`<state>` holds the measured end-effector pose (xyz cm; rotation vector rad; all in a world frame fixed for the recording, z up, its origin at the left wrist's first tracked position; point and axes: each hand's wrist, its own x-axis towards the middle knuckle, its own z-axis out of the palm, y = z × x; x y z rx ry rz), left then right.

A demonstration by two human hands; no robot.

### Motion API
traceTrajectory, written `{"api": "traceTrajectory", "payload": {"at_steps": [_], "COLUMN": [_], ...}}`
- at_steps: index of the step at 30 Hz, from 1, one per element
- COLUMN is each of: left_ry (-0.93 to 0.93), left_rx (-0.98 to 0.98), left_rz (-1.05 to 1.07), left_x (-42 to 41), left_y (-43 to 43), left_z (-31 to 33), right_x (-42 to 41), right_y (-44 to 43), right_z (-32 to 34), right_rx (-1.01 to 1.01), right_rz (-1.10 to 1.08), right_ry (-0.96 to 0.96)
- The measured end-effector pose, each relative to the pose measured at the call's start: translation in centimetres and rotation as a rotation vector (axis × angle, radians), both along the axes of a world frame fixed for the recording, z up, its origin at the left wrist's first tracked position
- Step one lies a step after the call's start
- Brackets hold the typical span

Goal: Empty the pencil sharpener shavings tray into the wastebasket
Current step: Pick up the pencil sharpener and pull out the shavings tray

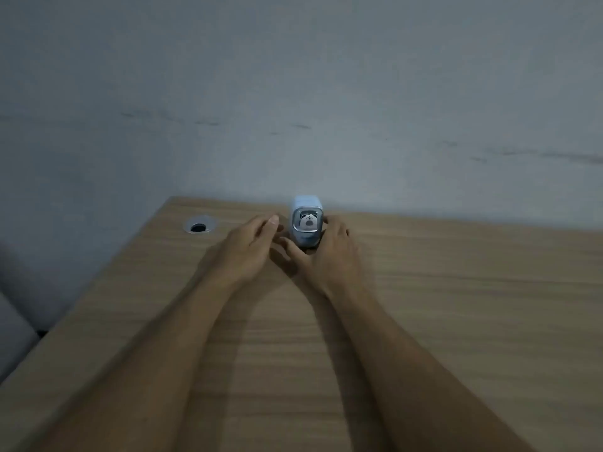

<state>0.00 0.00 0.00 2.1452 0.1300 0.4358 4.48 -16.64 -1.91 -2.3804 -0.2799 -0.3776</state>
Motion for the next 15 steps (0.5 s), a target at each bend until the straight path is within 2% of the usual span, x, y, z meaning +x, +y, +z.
{"api": "traceTrajectory", "payload": {"at_steps": [6,10,15], "left_ry": [-0.001,-0.051,-0.129], "left_rx": [-0.025,-0.184,-0.386], "left_rz": [-0.004,-0.005,0.115], "left_x": [1.6,1.1,-1.8], "left_y": [0.0,0.3,0.3], "left_z": [-0.9,-1.3,-1.3], "right_x": [2.7,2.2,-1.3], "right_y": [0.8,-0.2,-2.6], "right_z": [-0.3,-0.6,-0.4], "right_rx": [0.127,0.221,0.264], "right_rz": [-0.052,-0.001,0.149], "right_ry": [0.009,0.042,0.064]}}
